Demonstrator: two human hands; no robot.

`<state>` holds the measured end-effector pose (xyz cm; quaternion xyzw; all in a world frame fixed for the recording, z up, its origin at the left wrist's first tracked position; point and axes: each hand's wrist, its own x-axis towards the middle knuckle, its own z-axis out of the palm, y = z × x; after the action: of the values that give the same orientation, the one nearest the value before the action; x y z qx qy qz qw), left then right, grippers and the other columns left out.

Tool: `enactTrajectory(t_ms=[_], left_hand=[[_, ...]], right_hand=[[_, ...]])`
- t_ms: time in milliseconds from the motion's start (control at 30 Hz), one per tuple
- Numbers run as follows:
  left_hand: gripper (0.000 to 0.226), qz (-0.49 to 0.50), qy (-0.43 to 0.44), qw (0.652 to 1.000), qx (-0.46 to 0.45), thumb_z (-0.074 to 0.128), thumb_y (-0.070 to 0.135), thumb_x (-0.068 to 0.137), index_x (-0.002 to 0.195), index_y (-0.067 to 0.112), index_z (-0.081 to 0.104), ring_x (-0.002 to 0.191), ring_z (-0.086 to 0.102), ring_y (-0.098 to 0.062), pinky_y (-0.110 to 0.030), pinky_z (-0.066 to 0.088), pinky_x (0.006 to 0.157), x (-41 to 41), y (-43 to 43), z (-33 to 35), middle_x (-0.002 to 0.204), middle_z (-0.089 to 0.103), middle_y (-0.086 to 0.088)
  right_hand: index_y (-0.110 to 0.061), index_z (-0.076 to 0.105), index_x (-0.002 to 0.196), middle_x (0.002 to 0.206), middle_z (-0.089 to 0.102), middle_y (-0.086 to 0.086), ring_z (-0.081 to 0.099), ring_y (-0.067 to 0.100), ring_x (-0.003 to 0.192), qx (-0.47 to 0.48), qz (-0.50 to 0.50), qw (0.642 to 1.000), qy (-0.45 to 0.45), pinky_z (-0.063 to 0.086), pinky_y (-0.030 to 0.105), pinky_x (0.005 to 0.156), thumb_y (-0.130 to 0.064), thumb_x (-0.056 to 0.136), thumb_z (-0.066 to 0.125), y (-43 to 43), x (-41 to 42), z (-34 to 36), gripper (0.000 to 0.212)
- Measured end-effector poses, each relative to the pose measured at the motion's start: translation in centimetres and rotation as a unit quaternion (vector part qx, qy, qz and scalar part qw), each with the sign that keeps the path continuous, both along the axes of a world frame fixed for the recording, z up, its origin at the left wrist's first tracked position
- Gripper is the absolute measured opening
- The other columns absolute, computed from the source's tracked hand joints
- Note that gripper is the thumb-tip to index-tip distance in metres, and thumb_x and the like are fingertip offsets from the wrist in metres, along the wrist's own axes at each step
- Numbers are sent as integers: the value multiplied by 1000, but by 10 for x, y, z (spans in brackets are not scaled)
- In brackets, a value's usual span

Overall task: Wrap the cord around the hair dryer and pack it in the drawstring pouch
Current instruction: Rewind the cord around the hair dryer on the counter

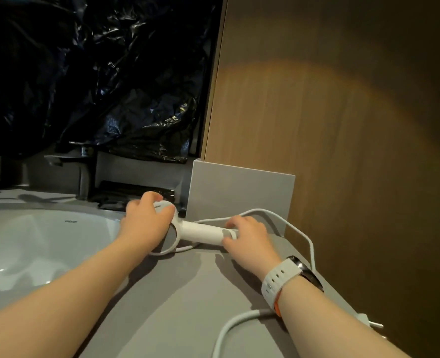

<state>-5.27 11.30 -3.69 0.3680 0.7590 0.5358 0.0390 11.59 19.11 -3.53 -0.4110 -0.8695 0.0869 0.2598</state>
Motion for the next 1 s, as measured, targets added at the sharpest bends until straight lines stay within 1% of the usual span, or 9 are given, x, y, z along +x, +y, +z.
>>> enactTrajectory(t_ms=[200,333,433,567,667,700,767,867,1000], left_hand=[[39,-69,-153,986,6,56,32,88,124,19,45,80,49,-17,-28,35,57,-4,-5,7,93,49,0],[35,-84,-200,975,51,63,20,85,116,21,47,79,53,-21,-27,38,54,1,-16,12,102,53,-6],[45,-96,-201,972,77,68,16,81,119,23,46,83,57,-26,-30,44,59,6,-25,15,99,54,-5],[56,-113,-220,957,152,69,16,80,129,21,43,95,56,-21,-40,48,86,7,-37,26,99,58,-4],[47,-139,-286,927,200,63,23,86,127,8,47,80,58,-21,-32,47,63,10,-50,37,118,57,-18],[42,-157,-310,917,195,63,28,85,120,7,52,78,59,-23,-33,47,60,12,-55,40,114,60,-19],[42,-196,-348,903,155,67,39,74,106,15,56,75,62,-26,-36,49,60,17,-61,44,96,66,-15],[56,-222,-351,902,117,68,41,55,103,16,55,72,64,-28,-38,52,61,27,-62,42,88,67,-14],[42,-206,-370,892,160,66,34,73,111,18,53,74,62,-28,-36,51,61,36,-52,33,91,64,-11]], right_hand=[[-28,42,127,129,44,2,36,28,119,50,-14,993,-107,31,41,97,-29,89,50,6,-6,-12,39],[-27,46,124,123,45,3,42,28,116,25,15,994,-105,36,44,96,-27,89,52,3,-5,-13,35],[-29,49,120,119,47,0,46,26,113,39,19,997,-61,40,45,94,-27,87,57,-1,-2,-11,34],[-34,49,119,114,47,-4,44,20,109,123,17,992,28,38,41,93,-30,88,57,-6,4,-3,33],[-36,48,118,112,45,-7,42,15,107,173,31,981,77,32,36,89,-33,88,58,-9,7,4,31],[-37,48,117,111,45,-8,41,13,107,188,41,977,88,30,35,89,-33,88,58,-10,8,6,31],[-38,50,117,111,45,-10,39,10,106,213,64,969,111,27,34,92,-31,87,60,-11,10,8,32],[-34,54,118,113,48,-9,36,9,107,215,71,961,161,22,32,97,-24,85,65,-11,13,11,36],[-28,47,113,116,38,-9,32,10,111,151,-16,959,239,25,28,97,-12,81,62,-12,13,16,39]])
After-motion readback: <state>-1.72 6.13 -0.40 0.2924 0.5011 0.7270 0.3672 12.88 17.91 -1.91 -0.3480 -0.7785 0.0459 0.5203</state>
